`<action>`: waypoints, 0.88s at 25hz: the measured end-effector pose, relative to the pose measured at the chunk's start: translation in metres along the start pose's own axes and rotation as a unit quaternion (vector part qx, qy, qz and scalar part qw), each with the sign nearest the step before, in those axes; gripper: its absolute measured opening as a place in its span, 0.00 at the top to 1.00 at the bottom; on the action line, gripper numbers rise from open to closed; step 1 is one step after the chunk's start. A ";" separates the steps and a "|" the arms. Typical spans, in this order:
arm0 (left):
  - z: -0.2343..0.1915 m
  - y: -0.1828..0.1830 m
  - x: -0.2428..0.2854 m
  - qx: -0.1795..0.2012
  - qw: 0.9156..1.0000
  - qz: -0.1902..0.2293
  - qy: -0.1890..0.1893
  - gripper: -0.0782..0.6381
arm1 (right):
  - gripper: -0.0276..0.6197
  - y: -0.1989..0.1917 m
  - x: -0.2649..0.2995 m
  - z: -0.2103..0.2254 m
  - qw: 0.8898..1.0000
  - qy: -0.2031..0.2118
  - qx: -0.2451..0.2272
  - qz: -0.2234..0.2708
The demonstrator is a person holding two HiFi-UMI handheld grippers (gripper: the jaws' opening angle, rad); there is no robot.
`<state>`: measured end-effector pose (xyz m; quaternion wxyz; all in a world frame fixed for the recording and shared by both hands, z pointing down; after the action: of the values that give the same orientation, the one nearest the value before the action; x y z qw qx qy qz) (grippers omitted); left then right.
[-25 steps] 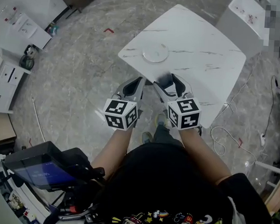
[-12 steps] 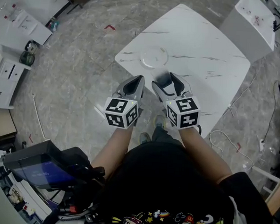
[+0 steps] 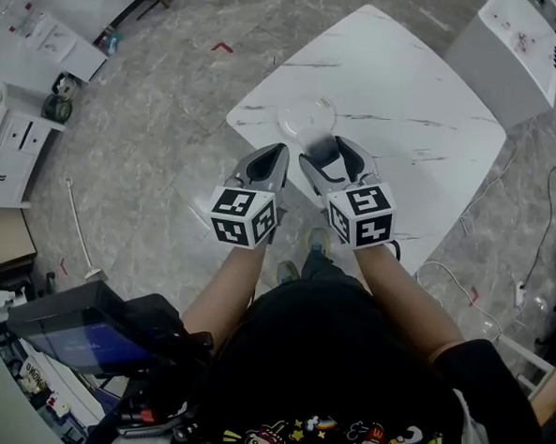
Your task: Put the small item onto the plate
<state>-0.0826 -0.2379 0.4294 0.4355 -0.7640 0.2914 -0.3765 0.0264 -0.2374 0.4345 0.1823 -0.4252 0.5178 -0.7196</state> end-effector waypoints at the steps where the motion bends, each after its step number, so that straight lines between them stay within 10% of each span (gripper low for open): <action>1: -0.002 0.002 0.003 0.000 1.000 0.000 0.002 0.89 | 0.45 0.001 0.004 0.002 1.000 0.001 -0.001 -0.001; 22: -0.044 -0.003 0.071 -0.019 0.999 -0.014 0.041 0.89 | 0.45 -0.014 0.077 0.053 0.999 0.007 -0.008 -0.038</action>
<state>-0.0795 -0.3111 0.4699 0.4033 -0.7598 0.3051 -0.4086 0.0279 -0.3171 0.4853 0.1476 -0.4407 0.5080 -0.7252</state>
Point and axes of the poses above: the fingertips, and each gripper's own axes: x forward along the fingers, z to its right, y out of its top, the point moved 4 cm from there along -x, backward along the fingers, and after that the axes turned 4 degrees about -x, right-handed, at the moved point
